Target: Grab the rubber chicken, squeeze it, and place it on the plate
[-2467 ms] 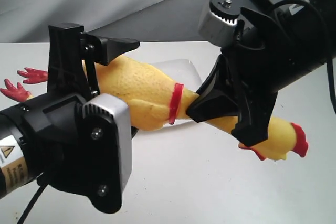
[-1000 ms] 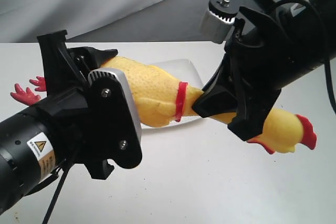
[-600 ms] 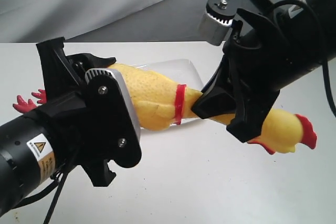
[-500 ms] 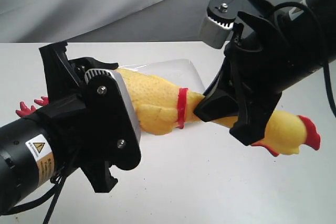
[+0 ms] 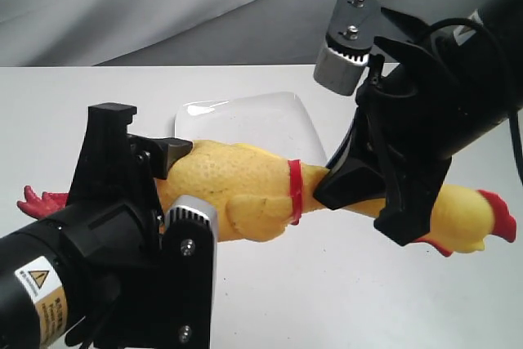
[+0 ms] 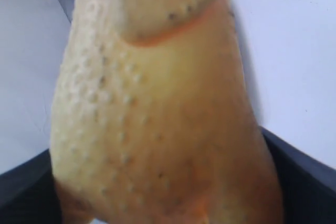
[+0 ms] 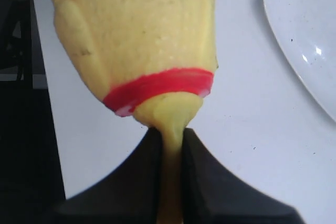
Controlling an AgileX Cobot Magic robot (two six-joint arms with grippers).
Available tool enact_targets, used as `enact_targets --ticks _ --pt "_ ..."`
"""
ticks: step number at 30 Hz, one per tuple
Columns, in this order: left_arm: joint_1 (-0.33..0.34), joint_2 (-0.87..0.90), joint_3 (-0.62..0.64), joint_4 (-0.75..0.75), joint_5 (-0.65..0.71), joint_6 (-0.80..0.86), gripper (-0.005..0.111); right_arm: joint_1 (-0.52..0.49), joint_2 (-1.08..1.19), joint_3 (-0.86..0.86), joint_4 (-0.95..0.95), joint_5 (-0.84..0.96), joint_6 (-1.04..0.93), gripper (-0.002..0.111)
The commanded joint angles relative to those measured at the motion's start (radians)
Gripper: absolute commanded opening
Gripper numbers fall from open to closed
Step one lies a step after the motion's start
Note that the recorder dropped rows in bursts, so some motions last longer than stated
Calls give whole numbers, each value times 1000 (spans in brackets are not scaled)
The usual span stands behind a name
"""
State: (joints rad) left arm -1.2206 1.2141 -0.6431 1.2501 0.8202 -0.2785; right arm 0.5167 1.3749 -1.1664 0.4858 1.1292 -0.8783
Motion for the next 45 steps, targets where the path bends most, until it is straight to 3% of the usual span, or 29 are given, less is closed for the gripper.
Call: enact_targets --ticks 1,5,9,11,26,30,34,40,45 --pt "-24 3 7 4 -59 46 12 -7 -9 -6 14 -100 16 0" --pt "-24 -3 7 50 -116 -38 32 -7 -9 -6 14 -98 18 0" --pt "-24 -5 7 144 -150 -284 85 -7 -9 -6 14 -99 20 0" --pt "-24 -5 7 169 -133 -402 104 -7 -9 -6 14 -101 22 0" --pt "-24 -5 7 278 -82 -426 104 -7 -9 -6 18 -113 98 0" --pt "-22 9 7 324 -79 -426 91 -7 -9 -6 79 -73 68 0" --pt "-22 46 7 324 -63 -425 57 -7 -9 -6 105 -42 47 0" --pt "-22 102 7 326 116 -420 0 -7 -9 -6 105 -42 47 0" --pt "-22 107 7 326 189 -416 1 -7 -9 -6 105 -42 47 0"
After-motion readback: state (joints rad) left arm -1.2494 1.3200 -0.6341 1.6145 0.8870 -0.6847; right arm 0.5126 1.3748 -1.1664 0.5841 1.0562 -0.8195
